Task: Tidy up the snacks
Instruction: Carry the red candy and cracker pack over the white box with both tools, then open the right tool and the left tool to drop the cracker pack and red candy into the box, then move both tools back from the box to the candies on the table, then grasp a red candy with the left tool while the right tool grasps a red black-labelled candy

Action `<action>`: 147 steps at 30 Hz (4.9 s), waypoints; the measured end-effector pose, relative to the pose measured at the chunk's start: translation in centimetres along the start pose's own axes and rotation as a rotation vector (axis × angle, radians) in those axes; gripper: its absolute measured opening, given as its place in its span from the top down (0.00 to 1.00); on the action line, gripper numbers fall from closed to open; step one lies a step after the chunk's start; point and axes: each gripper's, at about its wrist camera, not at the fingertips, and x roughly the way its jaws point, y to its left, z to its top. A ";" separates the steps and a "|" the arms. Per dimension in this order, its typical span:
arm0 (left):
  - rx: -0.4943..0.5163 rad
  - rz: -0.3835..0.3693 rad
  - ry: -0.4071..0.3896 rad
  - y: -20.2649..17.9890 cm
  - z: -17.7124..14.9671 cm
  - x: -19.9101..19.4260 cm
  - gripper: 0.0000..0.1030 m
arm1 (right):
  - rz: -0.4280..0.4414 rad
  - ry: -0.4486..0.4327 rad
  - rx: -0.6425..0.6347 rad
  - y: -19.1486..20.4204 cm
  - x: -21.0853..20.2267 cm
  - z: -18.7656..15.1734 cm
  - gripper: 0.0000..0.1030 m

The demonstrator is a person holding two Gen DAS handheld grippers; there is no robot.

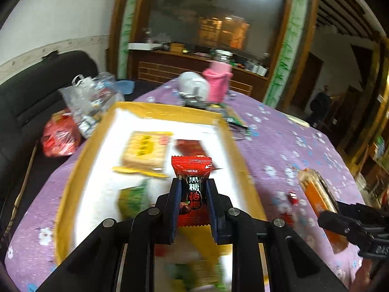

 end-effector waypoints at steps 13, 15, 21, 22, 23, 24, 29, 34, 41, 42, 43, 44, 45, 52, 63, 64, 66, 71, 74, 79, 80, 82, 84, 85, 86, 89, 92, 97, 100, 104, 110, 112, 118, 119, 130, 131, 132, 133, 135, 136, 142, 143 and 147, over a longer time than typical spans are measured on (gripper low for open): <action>-0.064 0.025 -0.002 3.3 -1.5 1.2 0.79 | 0.035 0.113 -0.030 5.9 7.5 2.9 0.46; -0.063 0.029 -0.019 3.5 -1.7 1.2 0.79 | 0.030 0.121 -0.016 6.0 8.5 3.4 0.46; -0.094 0.032 -0.042 4.1 -1.6 1.0 0.80 | 0.024 0.140 0.010 6.2 11.0 4.3 0.46; -0.092 0.039 -0.046 4.0 -1.6 1.0 0.79 | 0.019 0.140 0.010 6.3 11.4 4.4 0.46; -0.091 0.038 -0.044 4.0 -1.5 1.1 0.80 | 0.016 0.141 0.010 6.3 11.7 4.5 0.46; -0.091 0.040 -0.045 4.0 -1.5 1.1 0.80 | 0.014 0.142 0.014 6.2 11.9 4.5 0.46; -0.081 0.043 -0.051 3.8 -1.5 1.1 0.80 | 0.011 0.141 0.013 6.2 12.7 4.6 0.46; -0.091 0.041 -0.055 4.0 -1.5 1.0 0.80 | 0.014 0.148 0.013 6.2 12.6 4.7 0.46; -0.086 0.029 -0.069 3.8 -1.4 0.8 0.79 | 0.033 0.155 0.024 5.8 12.1 4.4 0.46; -0.086 0.025 -0.069 3.8 -1.4 0.8 0.78 | 0.032 0.152 0.024 5.8 11.9 4.4 0.46; -0.088 0.024 -0.069 3.9 -1.4 0.8 0.76 | 0.031 0.148 0.023 5.8 11.7 4.4 0.46; -0.091 0.022 -0.071 3.9 -1.4 0.8 0.72 | 0.031 0.144 0.024 5.7 11.5 4.4 0.46; -0.096 0.020 -0.071 4.0 -1.3 0.8 0.70 | 0.033 0.143 0.028 5.6 11.4 4.5 0.46; -0.085 0.010 -0.079 3.7 -1.3 0.6 0.58 | 0.072 0.107 0.028 5.3 9.2 4.5 0.46; -0.065 0.008 -0.103 3.3 -1.4 0.1 0.58 | 0.073 0.017 0.087 0.1 2.8 3.5 0.46; -0.063 0.008 -0.103 3.2 -1.4 0.1 0.58 | 0.059 0.012 0.094 -0.6 2.4 3.3 0.46; -0.061 0.012 -0.106 3.2 -1.4 0.1 0.58 | 0.024 0.000 0.121 -2.7 1.5 2.8 0.46; -0.058 0.015 -0.124 3.1 -1.4 -0.3 0.58 | 0.007 0.002 0.236 -7.7 0.5 1.4 0.46; -0.034 0.024 -0.131 2.5 -1.4 -0.6 0.58 | -0.026 -0.018 0.279 -10.4 -0.1 0.5 0.46; 0.021 -0.048 -0.111 -0.4 -0.9 -2.6 0.58 | -0.030 -0.048 0.381 -14.7 0.1 -0.9 0.46; 0.039 -0.090 -0.093 -1.5 -0.7 -3.0 0.58 | -0.025 -0.045 0.401 -15.3 0.2 -1.1 0.46; 0.071 -0.166 -0.035 -3.7 -0.4 -3.2 0.58 | -0.009 -0.043 0.425 -16.2 0.3 -1.4 0.46; 0.108 -0.277 0.054 -6.6 -0.4 -2.7 0.58 | 0.005 -0.048 0.437 -16.5 0.1 -1.5 0.46; 0.124 -0.310 0.086 -8.0 -0.5 -2.3 0.58 | 0.006 -0.053 0.437 -16.6 -0.1 -1.6 0.46; 0.139 -0.327 0.114 -9.1 -0.6 -1.9 0.58 | 0.005 -0.064 0.434 -16.6 -0.4 -1.5 0.46; 0.216 -0.335 0.210 -13.4 -1.4 0.6 0.58 | 0.009 -0.099 0.438 -16.6 -1.4 -1.5 0.46; 0.281 -0.232 0.234 -15.6 -2.3 3.2 0.67 | 0.024 -0.120 0.456 -17.0 -2.1 -1.4 0.46; 0.291 -0.159 0.275 -16.2 -3.1 6.4 0.75 | 0.046 -0.140 0.482 -17.5 -2.8 -1.3 0.46; 0.314 -0.117 0.282 -16.6 -4.1 7.3 0.75 | 0.058 -0.149 0.487 -17.5 -3.3 -1.2 0.46; 0.340 -0.091 0.305 -16.8 -5.4 8.0 0.75 | 0.051 -0.176 0.498 -17.8 -4.0 -1.2 0.46; 0.393 -0.069 0.273 -17.9 -6.2 6.9 0.80 | -0.030 -0.230 0.568 -20.1 -5.4 -1.5 0.46; 0.391 -0.099 0.261 -18.2 -6.0 6.3 0.80 | -0.063 -0.237 0.603 -21.1 -5.6 -1.8 0.46; 0.372 -0.257 0.232 -20.4 -4.0 4.2 0.80 | -0.120 -0.212 0.679 -23.7 -5.0 -2.6 0.46; 0.370 -0.268 0.227 -20.9 -3.7 4.3 0.80 | -0.130 -0.207 0.678 -23.8 -4.8 -2.6 0.46; 0.344 -0.346 0.241 -21.0 -3.7 7.4 0.80 | -0.261 -0.125 0.618 -24.2 -2.2 -2.3 0.56; 0.346 -0.348 0.246 -21.0 -3.8 7.4 0.80 | -0.272 -0.113 0.614 -24.1 -1.9 -2.0 0.56; 0.348 -0.346 0.246 -21.0 -3.9 7.3 0.80 | -0.278 -0.102 0.613 -24.0 -1.6 -1.7 0.56; 0.348 -0.349 0.247 -20.9 -3.9 7.2 0.80 | -0.278 -0.094 0.611 -24.0 -1.4 -1.3 0.56; 0.333 -0.360 0.245 -20.8 -3.9 7.1 0.80 | -0.294 -0.064 0.588 -23.7 -0.5 -0.3 0.56; 0.327 -0.363 0.240 -20.6 -3.9 6.9 0.80 | -0.314 -0.044 0.577 -23.7 0.0 0.2 0.56; 0.302 -0.359 0.243 -20.0 -3.6 6.8 0.80 | -0.407 0.051 0.484 -22.9 2.9 2.2 0.64; 0.302 -0.359 0.244 -20.0 -3.6 6.8 0.80 | -0.424 0.067 0.467 -22.7 3.3 2.2 0.73; 0.304 -0.361 0.235 -19.9 -3.5 6.6 0.80 | -0.461 0.065 0.440 -22.2 2.5 1.3 0.74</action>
